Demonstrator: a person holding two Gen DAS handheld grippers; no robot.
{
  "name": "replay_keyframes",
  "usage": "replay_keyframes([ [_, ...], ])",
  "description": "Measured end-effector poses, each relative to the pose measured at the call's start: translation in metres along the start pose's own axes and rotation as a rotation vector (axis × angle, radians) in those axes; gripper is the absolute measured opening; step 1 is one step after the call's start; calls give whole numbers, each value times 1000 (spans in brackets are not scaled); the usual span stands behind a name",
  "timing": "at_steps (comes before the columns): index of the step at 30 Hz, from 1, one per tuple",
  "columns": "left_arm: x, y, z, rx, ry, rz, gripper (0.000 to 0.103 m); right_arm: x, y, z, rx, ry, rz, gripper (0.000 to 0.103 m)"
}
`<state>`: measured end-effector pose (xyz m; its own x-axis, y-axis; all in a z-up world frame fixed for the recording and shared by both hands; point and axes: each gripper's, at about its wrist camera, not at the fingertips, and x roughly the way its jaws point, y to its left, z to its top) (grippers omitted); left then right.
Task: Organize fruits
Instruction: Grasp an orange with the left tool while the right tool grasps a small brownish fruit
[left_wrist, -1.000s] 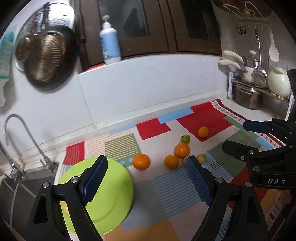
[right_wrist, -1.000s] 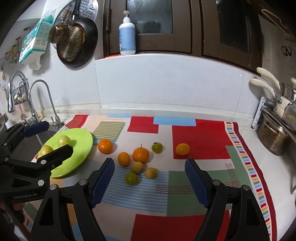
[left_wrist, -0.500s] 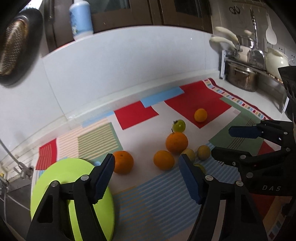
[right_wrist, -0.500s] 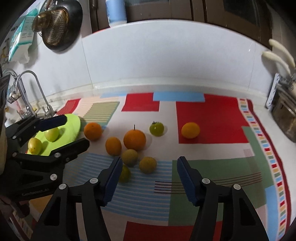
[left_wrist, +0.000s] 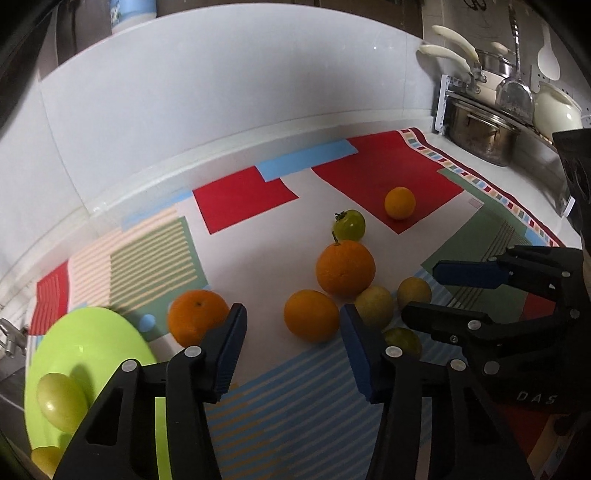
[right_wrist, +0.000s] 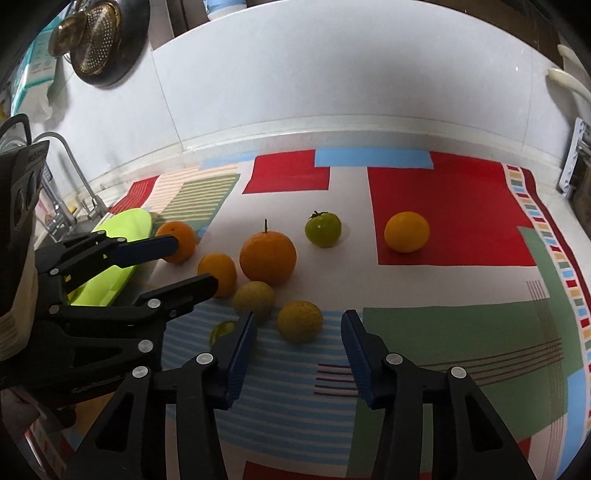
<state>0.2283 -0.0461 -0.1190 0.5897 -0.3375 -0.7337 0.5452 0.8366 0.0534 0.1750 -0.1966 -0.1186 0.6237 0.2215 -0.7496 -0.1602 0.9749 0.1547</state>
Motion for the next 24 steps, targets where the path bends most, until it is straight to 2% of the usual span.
replay_keyframes([
  [6, 9, 0, 2, -15, 15, -38, 48, 8, -3, 3, 11, 14, 12, 43],
  [11, 16, 0, 2, -31, 38, -72, 38, 10, -3, 4, 11, 19, 23, 30],
  [12, 19, 0, 1, -31, 47, -77, 35, 10, -3, 4, 12, 24, 24, 30],
  [16, 19, -2, 0, -29, 46, -73, 35, 9, -3, 3, 21, 23, 25, 30],
  [24, -3, -1, 0, -39, 9, -17, 35, -3, -2, 4, 31, 0, 25, 30],
])
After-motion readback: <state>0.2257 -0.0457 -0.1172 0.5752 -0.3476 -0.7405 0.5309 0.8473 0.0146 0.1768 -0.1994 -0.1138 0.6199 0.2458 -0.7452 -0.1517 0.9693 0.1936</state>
